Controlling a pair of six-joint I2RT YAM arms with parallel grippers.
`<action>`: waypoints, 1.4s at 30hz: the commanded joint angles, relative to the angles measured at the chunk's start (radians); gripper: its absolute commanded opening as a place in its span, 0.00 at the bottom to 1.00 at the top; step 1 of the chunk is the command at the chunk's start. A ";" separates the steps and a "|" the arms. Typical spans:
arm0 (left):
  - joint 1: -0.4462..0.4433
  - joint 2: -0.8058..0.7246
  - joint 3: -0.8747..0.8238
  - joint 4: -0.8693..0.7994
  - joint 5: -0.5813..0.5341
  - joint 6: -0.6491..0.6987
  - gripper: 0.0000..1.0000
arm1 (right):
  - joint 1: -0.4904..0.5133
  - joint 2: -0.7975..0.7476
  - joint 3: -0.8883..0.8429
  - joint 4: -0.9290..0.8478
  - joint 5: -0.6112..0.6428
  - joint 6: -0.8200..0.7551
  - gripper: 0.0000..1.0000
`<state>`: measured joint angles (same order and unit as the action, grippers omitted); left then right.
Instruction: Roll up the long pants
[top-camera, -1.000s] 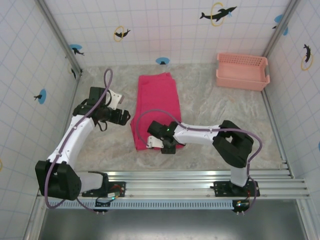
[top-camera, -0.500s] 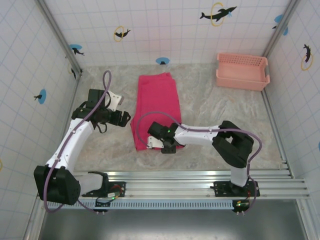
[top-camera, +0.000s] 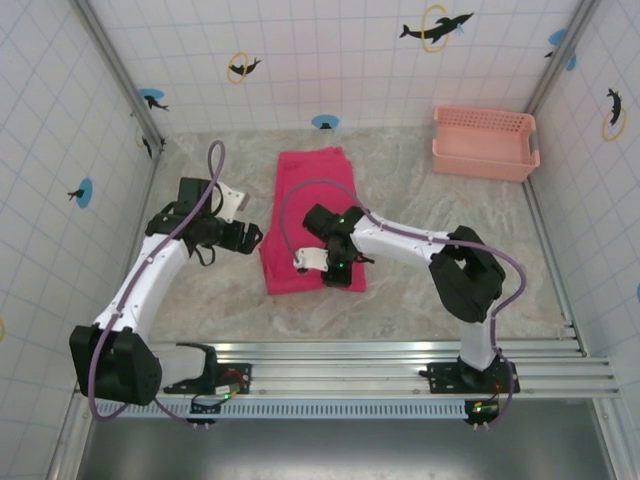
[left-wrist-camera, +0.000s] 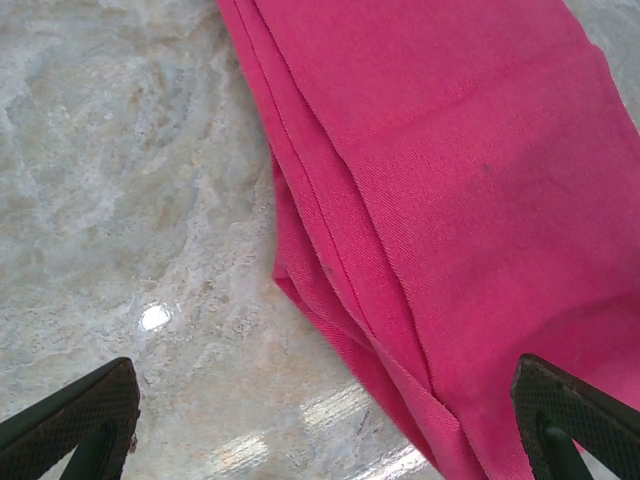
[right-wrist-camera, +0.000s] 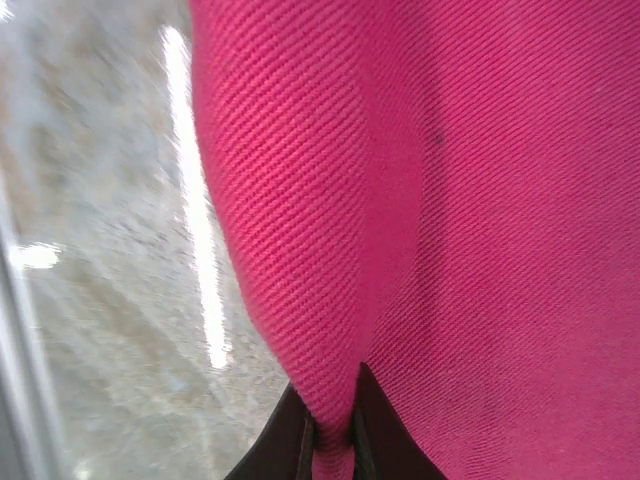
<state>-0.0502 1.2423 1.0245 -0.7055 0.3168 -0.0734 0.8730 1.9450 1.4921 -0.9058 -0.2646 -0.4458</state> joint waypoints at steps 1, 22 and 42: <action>-0.016 0.021 0.039 -0.022 0.025 0.039 0.97 | -0.009 0.059 0.088 -0.224 -0.241 -0.002 0.01; -0.155 -0.012 0.001 -0.060 -0.046 0.128 0.91 | -0.198 0.399 0.460 -0.226 -0.637 0.250 0.03; -0.196 0.058 -0.023 -0.096 0.032 0.077 0.04 | -0.295 0.534 0.546 -0.180 -0.804 0.266 0.03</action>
<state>-0.2367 1.2724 1.0218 -0.7769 0.3248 0.0216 0.5858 2.4546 1.9945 -1.1141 -1.0298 -0.1768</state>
